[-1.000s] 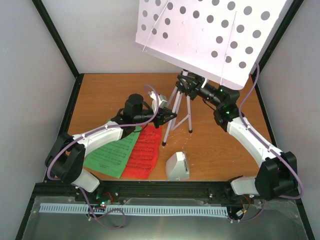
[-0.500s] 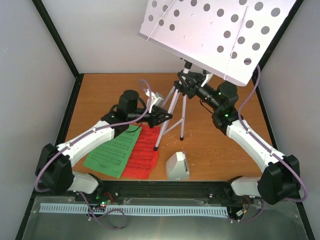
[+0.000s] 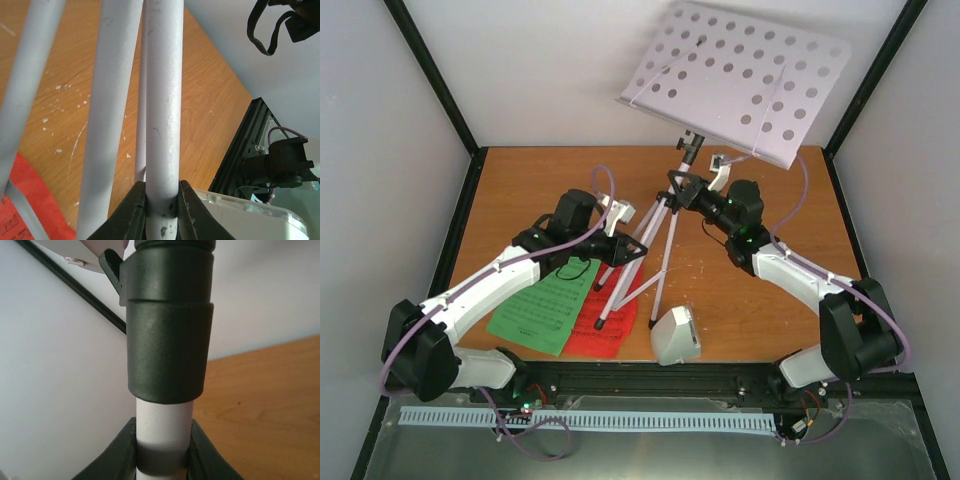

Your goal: Pack up the instrument practice props

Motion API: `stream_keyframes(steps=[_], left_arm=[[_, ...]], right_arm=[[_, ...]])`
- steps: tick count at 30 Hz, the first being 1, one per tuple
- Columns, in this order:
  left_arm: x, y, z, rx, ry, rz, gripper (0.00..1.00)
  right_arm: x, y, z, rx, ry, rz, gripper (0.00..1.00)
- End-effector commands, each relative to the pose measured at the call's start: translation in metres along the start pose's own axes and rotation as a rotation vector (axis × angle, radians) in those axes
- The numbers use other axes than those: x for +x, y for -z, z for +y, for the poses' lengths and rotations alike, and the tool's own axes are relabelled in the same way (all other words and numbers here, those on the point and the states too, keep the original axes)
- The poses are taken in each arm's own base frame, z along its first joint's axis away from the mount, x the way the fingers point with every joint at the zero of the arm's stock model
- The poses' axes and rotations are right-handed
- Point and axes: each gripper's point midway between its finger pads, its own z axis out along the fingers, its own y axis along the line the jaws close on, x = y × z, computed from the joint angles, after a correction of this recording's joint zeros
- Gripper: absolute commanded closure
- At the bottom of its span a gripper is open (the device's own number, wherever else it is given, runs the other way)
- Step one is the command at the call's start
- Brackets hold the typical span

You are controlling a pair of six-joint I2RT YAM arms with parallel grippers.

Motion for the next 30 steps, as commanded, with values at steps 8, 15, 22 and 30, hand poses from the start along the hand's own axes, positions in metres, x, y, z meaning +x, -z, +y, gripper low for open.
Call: stream_keyframes(steps=[8, 15, 22, 30], left_arm=[[-0.105, 0.025, -0.044, 0.112, -0.158, -0.38, 1.0], [-0.088, -0.005, -0.015, 0.074, -0.127, -0.312, 1.0], [-0.069, -0.035, 0.013, 0.03, -0.092, -0.235, 1.0], [-0.046, -0.056, 0.042, -0.026, -0.055, -0.17, 0.83]], right_arm=[[0.057, -0.007, 0.018, -0.121, -0.02, 0.081, 0.97], [0.077, -0.007, -0.018, -0.062, -0.036, 0.08, 0.97], [0.093, -0.008, -0.057, 0.014, -0.048, 0.074, 0.97], [0.116, -0.002, -0.101, 0.103, -0.06, 0.086, 0.97]])
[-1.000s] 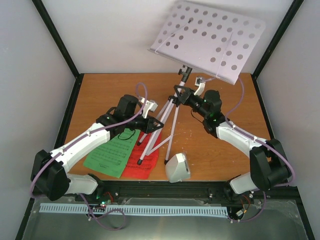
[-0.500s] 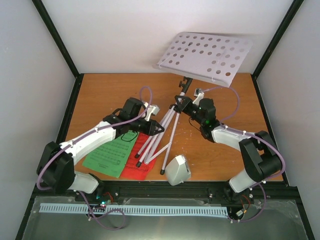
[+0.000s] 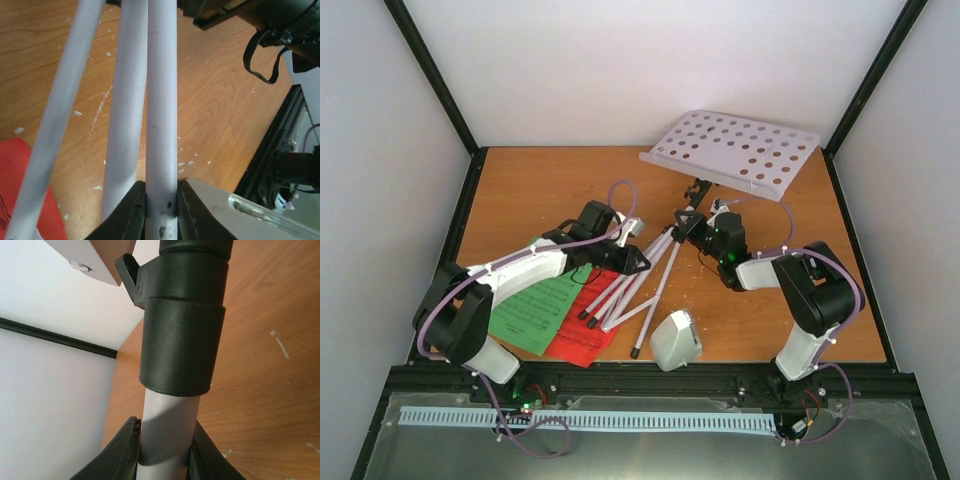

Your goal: Pack up the instrument practice props

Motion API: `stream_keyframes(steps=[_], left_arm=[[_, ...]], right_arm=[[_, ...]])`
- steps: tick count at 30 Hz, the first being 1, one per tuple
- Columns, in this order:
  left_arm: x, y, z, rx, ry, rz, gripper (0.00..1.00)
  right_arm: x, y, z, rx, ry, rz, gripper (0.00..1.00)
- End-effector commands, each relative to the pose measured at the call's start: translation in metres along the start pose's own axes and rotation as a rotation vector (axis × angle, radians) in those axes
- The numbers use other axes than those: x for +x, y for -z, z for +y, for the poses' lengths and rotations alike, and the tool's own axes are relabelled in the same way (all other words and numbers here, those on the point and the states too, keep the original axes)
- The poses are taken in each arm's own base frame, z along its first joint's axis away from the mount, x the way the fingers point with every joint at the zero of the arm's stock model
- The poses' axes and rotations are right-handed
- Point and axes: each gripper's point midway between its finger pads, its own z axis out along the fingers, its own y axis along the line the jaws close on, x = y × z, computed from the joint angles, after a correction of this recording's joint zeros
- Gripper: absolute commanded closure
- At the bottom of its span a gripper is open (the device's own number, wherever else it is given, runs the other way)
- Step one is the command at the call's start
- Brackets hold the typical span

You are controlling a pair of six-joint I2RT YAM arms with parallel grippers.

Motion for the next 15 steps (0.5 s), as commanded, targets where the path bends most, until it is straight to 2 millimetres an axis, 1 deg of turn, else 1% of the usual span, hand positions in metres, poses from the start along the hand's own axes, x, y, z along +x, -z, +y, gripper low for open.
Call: stream_keyframes(steps=[1, 6, 8, 12, 15], left_arm=[[-0.092, 0.016, -0.032, 0.061, -0.226, -0.342, 0.81], [-0.091, 0.014, -0.029, 0.048, -0.234, -0.334, 0.67], [-0.09, 0.015, -0.028, 0.036, -0.239, -0.338, 0.57], [-0.089, 0.02, -0.025, 0.011, -0.242, -0.347, 0.43], [-0.085, 0.022, -0.022, -0.002, -0.236, -0.349, 0.3]], right_arm=[[0.023, 0.0, 0.031, -0.162, 0.305, 0.02, 0.97], [0.023, -0.003, 0.016, -0.137, 0.312, 0.013, 0.97], [0.023, -0.004, 0.012, -0.127, 0.316, 0.017, 0.97], [0.022, -0.005, 0.002, -0.107, 0.317, 0.011, 0.97], [0.019, -0.007, -0.005, -0.094, 0.318, 0.001, 0.97]])
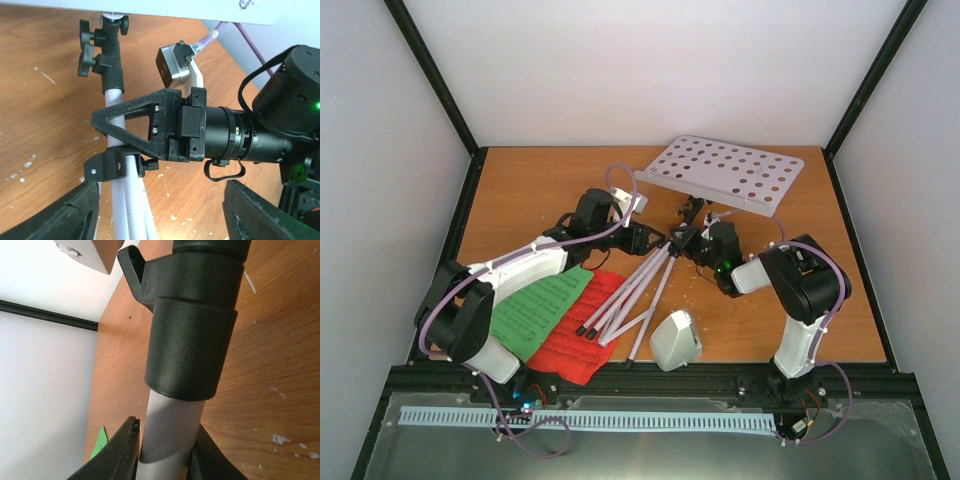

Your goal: Pack up the instrument practice props

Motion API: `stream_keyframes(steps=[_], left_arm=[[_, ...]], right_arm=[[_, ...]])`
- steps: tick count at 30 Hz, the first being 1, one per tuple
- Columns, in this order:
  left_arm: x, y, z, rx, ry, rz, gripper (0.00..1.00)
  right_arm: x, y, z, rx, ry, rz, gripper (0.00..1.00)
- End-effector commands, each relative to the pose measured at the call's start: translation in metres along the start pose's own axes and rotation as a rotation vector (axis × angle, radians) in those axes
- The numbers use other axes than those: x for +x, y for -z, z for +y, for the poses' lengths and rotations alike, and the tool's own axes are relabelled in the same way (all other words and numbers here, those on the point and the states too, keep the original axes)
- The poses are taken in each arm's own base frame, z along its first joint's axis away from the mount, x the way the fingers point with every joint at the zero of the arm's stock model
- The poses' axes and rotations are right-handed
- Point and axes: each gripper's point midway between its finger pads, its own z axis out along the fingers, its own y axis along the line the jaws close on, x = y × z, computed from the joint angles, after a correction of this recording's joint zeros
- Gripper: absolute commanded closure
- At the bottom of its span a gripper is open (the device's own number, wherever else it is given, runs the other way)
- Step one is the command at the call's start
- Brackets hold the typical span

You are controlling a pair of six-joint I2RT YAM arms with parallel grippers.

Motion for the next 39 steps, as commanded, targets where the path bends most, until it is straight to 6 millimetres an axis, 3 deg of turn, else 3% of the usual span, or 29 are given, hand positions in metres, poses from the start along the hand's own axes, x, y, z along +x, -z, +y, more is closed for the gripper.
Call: stream_keyframes(steps=[1, 5, 11, 16, 24, 33, 39], left_arm=[[-0.02, 0.013, -0.007, -0.011, -0.05, -0.079, 0.26], [-0.007, 0.016, -0.004, -0.016, -0.031, -0.058, 0.14], [0.016, 0.021, 0.006, -0.057, -0.009, -0.02, 0.08], [0.04, 0.019, 0.014, -0.069, 0.021, 0.04, 0.07], [0.069, 0.027, 0.017, -0.079, 0.06, 0.112, 0.02], [0.093, 0.028, 0.028, -0.115, 0.074, 0.172, 0.01], [0.102, 0.025, 0.032, -0.129, 0.105, 0.207, 0.01]], right_arm=[[-0.021, 0.001, 0.038, -0.139, 0.378, -0.127, 0.97], [-0.029, -0.002, 0.03, -0.126, 0.377, -0.147, 0.97], [-0.035, -0.008, 0.016, -0.083, 0.396, -0.149, 0.91], [-0.042, -0.011, 0.01, -0.053, 0.413, -0.155, 0.71], [-0.047, 0.001, 0.01, -0.042, 0.413, -0.176, 0.37], [-0.046, 0.022, 0.019, -0.054, 0.414, -0.195, 0.15], [-0.048, 0.052, 0.029, -0.049, 0.43, -0.211, 0.04]])
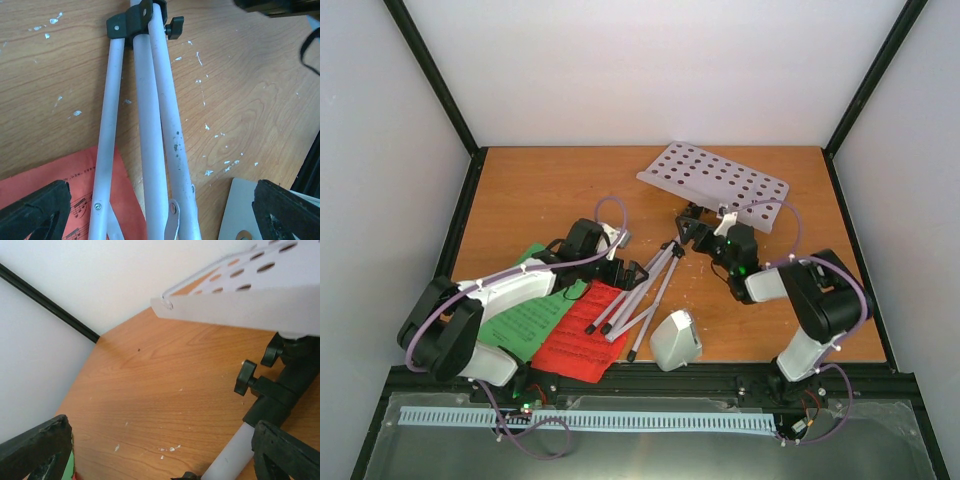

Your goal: Pack up the instrument practice props

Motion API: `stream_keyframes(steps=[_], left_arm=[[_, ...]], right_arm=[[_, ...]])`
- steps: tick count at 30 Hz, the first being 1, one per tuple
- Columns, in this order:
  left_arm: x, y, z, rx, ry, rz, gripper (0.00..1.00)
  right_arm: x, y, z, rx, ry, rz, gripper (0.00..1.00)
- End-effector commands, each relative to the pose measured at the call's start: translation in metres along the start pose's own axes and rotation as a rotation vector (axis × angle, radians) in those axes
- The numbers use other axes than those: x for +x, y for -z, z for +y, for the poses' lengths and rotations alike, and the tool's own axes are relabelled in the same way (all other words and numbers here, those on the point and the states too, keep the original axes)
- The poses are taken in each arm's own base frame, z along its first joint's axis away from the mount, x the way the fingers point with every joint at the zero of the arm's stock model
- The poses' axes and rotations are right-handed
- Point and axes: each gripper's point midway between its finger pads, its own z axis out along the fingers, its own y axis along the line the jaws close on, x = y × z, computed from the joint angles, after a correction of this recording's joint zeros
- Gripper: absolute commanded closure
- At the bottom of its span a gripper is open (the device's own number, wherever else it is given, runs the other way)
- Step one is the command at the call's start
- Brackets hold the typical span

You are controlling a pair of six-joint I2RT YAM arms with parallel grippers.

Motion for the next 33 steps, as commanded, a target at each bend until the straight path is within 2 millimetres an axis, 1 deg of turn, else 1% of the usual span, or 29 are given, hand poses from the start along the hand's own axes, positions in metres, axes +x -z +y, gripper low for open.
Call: stream_keyframes(steps=[1, 2, 3, 6, 9, 11, 15, 18, 23, 27, 33], left_arm=[[0.005, -0.002, 0.003, -0.017, 0.001, 0.022, 0.01], [0.006, -0.003, 0.002, -0.026, -0.004, 0.023, 0.0], [0.015, -0.004, 0.002, -0.041, -0.003, 0.054, 0.01], [0.031, -0.013, -0.001, -0.087, -0.018, 0.113, 0.01], [0.045, -0.019, 0.006, -0.173, -0.021, 0.153, 0.01], [0.05, -0.021, 0.011, -0.229, -0.028, 0.162, 0.01], [0.055, -0.026, 0.004, -0.235, -0.036, 0.176, 0.01], [0.058, -0.031, -0.004, -0.24, -0.051, 0.181, 0.0], [0.068, -0.043, -0.011, -0.262, -0.06, 0.221, 0.0], [0.068, -0.047, -0.02, -0.26, -0.069, 0.213, 0.01], [0.076, -0.052, -0.008, -0.342, -0.085, 0.238, 0.0]], right_arm=[[-0.019, 0.024, 0.007, 0.009, 0.048, -0.043, 0.03], [-0.023, 0.03, 0.007, 0.022, 0.06, -0.043, 0.01], [-0.027, 0.035, 0.008, 0.034, 0.074, -0.043, 0.0], [-0.036, 0.051, 0.006, 0.105, 0.135, -0.024, 0.0], [-0.051, 0.071, 0.012, 0.155, 0.212, -0.047, 0.0], [-0.062, 0.086, 0.017, 0.183, 0.252, -0.082, 0.0], [-0.077, 0.112, 0.022, 0.233, 0.289, -0.142, 0.0], [-0.081, 0.125, 0.025, 0.246, 0.292, -0.173, 0.0], [-0.08, 0.135, 0.024, 0.256, 0.281, -0.189, 0.0], [-0.079, 0.139, 0.025, 0.255, 0.281, -0.183, 0.0], [-0.077, 0.143, 0.021, 0.272, 0.279, -0.196, 0.0]])
